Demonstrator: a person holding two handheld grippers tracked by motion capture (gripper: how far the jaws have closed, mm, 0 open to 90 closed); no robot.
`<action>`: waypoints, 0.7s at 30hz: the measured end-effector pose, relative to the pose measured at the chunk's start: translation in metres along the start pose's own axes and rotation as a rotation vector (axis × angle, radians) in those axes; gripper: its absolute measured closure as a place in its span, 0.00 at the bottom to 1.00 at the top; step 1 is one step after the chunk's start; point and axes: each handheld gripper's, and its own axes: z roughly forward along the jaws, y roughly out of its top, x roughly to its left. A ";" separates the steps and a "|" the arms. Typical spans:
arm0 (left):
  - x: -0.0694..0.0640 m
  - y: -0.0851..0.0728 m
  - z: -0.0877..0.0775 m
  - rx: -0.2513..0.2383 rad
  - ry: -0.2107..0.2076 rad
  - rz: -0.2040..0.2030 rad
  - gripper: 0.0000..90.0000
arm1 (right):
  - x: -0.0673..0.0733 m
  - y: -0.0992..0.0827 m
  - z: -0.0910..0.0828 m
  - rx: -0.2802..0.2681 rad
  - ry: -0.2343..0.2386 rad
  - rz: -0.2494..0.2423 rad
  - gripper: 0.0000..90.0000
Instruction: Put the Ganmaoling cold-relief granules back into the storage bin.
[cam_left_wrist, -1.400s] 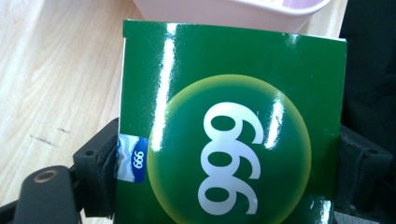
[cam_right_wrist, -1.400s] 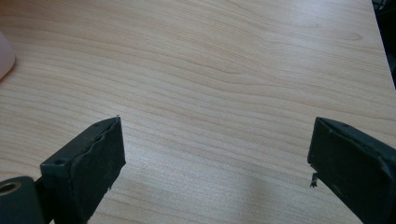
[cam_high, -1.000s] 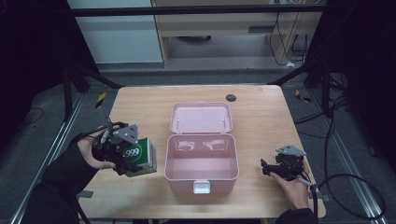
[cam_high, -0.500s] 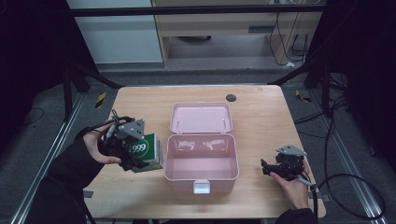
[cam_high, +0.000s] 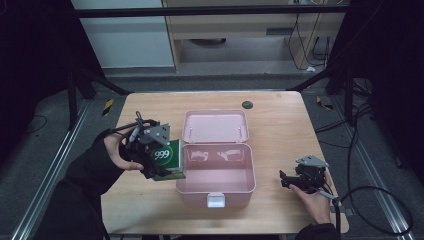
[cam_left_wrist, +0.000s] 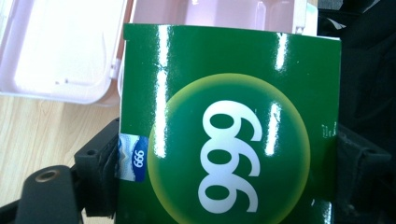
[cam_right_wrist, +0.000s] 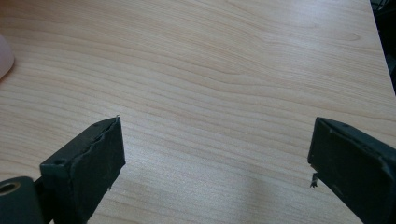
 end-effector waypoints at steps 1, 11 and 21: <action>0.000 0.004 0.001 -0.002 -0.003 0.005 0.16 | 0.000 0.000 0.000 0.001 -0.001 0.001 0.05; 0.002 0.023 0.012 -0.009 -0.009 0.031 0.16 | 0.001 0.000 0.000 0.003 0.001 0.003 0.05; 0.004 0.039 0.028 -0.003 -0.024 0.058 0.16 | 0.001 0.000 0.001 0.001 0.002 -0.005 0.05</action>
